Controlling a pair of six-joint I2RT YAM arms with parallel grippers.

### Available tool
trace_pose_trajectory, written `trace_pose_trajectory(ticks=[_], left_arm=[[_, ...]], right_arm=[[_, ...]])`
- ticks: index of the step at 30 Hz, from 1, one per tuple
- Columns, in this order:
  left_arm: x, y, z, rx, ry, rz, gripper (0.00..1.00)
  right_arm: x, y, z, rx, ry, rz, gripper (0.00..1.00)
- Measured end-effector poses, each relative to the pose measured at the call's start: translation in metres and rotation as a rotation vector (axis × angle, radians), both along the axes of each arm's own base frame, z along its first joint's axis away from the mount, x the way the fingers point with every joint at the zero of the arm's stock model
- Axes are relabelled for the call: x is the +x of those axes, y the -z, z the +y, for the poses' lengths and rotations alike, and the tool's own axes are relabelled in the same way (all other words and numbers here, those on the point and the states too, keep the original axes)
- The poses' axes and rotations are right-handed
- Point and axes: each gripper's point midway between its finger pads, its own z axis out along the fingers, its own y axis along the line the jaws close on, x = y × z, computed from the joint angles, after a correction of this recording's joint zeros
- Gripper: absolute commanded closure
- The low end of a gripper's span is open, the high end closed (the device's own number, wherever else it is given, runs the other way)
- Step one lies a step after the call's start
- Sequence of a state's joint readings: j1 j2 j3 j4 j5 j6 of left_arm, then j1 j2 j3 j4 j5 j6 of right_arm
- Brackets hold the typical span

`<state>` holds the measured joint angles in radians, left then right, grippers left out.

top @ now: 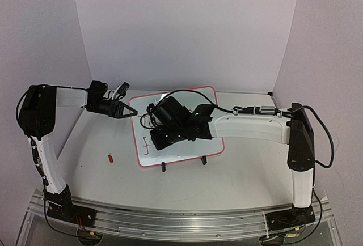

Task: Write a sentence on the whiteboard
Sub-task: Write on the whiteboard with the whiteboard.

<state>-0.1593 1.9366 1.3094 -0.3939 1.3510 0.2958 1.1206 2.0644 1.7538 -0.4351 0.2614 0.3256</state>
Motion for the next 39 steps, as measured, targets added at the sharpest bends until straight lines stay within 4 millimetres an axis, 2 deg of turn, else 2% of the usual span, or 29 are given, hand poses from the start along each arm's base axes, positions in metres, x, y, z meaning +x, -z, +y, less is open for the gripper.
trace_pose_trajectory(ticks=[9, 16, 39], left_arm=[[0.000, 0.000, 0.000, 0.000, 0.000, 0.000, 1.00], [0.000, 0.000, 0.000, 0.000, 0.000, 0.000, 1.00], [0.000, 0.000, 0.000, 0.000, 0.000, -0.001, 1.00]], right_arm=[[0.004, 0.001, -0.002, -0.003, 0.009, 0.000, 1.00], [0.007, 0.016, -0.003, -0.026, 0.015, 0.016, 1.00], [0.000, 0.025, -0.009, -0.054, 0.020, 0.061, 1.00]])
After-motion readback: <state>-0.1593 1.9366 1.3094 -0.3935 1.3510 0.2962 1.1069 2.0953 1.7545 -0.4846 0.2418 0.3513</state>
